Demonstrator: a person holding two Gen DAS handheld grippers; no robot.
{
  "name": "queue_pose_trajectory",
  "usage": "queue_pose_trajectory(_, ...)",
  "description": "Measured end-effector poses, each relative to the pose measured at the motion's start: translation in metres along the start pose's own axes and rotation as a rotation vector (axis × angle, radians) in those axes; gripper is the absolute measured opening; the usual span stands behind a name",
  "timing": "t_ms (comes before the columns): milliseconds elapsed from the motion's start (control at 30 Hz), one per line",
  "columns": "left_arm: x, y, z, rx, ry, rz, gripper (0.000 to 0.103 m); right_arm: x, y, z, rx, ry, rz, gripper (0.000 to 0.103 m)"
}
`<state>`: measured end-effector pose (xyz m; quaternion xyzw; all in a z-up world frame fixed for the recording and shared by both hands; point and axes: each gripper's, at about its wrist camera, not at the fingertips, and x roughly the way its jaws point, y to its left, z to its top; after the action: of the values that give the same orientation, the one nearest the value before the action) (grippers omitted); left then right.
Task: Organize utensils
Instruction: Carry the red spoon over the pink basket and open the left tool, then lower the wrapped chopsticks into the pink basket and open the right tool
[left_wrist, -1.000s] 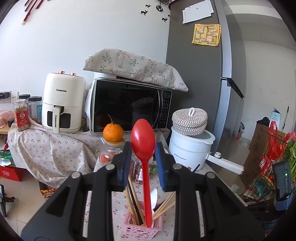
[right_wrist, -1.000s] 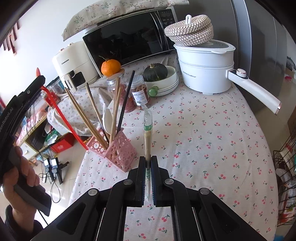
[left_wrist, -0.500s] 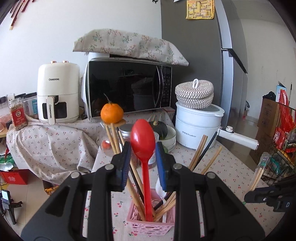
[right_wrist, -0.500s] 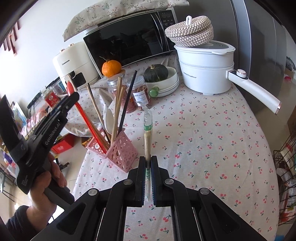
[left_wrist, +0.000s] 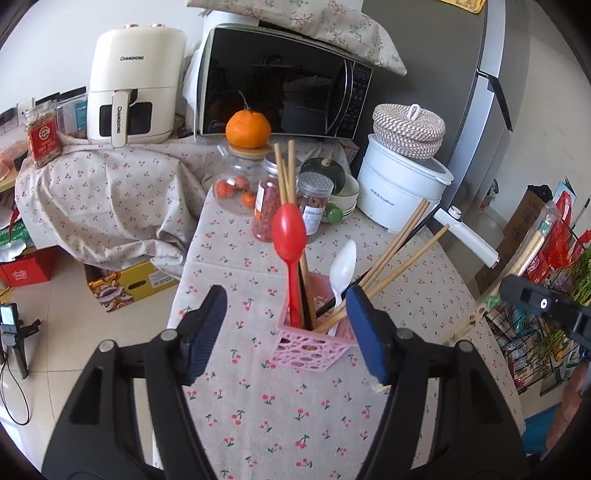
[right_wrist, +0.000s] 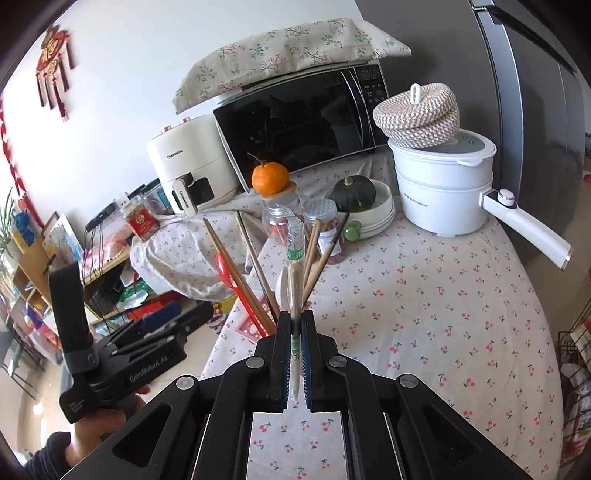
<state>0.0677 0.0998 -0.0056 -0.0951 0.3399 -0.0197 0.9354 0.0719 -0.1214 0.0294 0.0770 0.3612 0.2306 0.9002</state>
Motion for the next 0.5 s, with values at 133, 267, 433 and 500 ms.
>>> queue_pose_trajectory(133,0.003,0.016,-0.015,-0.014,0.089,0.015,0.075,0.003,0.016,0.009,-0.003,-0.046,0.017,0.005)
queue_pose_trajectory(267,0.001,0.028,-0.025,-0.01,0.127,0.028,0.075,0.005,0.032,0.017,-0.022,-0.111,0.009,0.005)
queue_pose_trajectory(433,-0.003,0.037,-0.031,-0.011,0.145,0.019,0.075,0.02,0.05,0.025,-0.079,-0.153,-0.032,0.005)
queue_pose_trajectory(500,-0.004,0.039,-0.031,-0.01,0.152,0.015,0.075,0.031,0.055,0.025,-0.1,-0.144,-0.056,0.005)
